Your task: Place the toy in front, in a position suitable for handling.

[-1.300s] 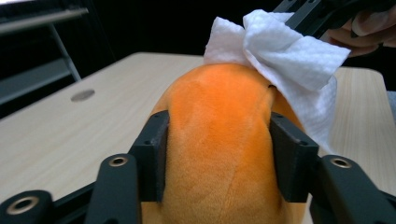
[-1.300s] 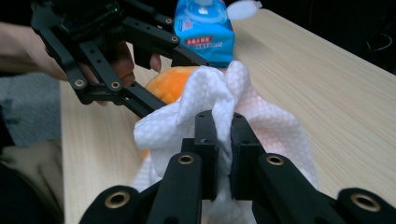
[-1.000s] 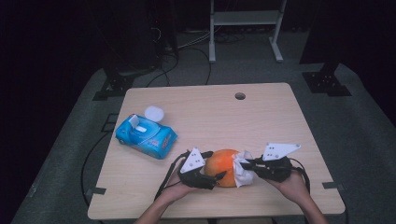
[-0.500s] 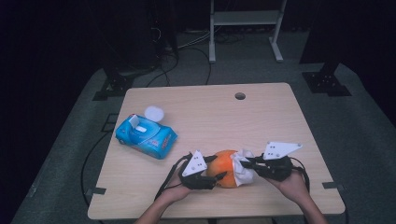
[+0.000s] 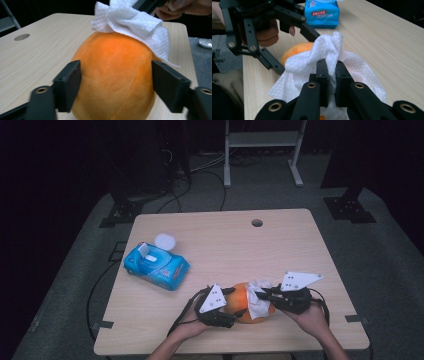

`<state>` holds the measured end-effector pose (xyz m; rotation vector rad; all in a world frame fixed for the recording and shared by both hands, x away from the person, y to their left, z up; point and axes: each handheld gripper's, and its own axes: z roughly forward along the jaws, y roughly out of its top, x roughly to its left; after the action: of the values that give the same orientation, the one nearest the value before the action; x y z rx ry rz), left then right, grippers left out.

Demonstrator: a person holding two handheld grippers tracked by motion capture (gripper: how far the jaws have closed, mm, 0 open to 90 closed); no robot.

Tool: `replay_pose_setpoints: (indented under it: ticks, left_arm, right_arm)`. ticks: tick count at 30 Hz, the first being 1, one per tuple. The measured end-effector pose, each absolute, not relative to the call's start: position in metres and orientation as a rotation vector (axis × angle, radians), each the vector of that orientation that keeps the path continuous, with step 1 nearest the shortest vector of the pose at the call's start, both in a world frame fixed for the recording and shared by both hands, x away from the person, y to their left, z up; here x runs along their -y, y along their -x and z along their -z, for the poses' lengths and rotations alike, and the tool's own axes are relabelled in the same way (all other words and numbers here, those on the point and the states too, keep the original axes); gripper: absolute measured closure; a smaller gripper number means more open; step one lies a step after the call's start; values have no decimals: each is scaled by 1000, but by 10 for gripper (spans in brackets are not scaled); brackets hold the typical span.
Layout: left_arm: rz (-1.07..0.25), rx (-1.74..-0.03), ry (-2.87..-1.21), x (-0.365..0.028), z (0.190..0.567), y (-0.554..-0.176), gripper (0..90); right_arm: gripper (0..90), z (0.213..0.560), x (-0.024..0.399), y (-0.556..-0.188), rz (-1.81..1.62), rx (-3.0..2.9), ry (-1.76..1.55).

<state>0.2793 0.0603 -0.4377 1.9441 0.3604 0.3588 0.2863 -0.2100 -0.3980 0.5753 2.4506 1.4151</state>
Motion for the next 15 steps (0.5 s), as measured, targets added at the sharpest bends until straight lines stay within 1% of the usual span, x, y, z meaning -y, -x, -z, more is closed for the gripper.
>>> replay_pose_setpoints:
  ticks: [1, 2, 4, 5, 6, 8, 9, 11, 13, 15]
  left_arm:
    - [-358, -368, -1944, -61, 438, -280, 195]
    - [-350, -370, -1946, -62, 439, -281, 173]
    - [-346, -388, -1951, -65, 440, -284, 143]
    - [-328, -400, -1946, -64, 442, -285, 145]
    - [-309, -398, -1942, -64, 443, -287, 188]
    - [-342, -394, -1940, -61, 443, -285, 326]
    - [-356, -393, -1940, -60, 441, -283, 372]
    - [-390, -391, -1930, -57, 435, -279, 422]
    - [-414, -381, -1922, -51, 431, -273, 438]
    - [-436, -359, -1930, -46, 430, -269, 443]
  right_arm:
    - [834, 398, 211, -287, -1415, -2449, -582]
    - [834, 398, 213, -287, -1409, -2448, -583]
    - [834, 398, 217, -288, -1398, -2442, -597]
    - [834, 399, 219, -289, -1404, -2440, -606]
    - [834, 399, 220, -290, -1406, -2439, -616]
    - [834, 398, 220, -291, -1385, -2434, -624]
    - [835, 395, 220, -291, -1379, -2426, -624]
    - [835, 388, 218, -286, -1389, -2406, -603]
    - [835, 379, 212, -279, -1429, -2393, -555]
    - [834, 375, 201, -272, -1394, -2401, -500]
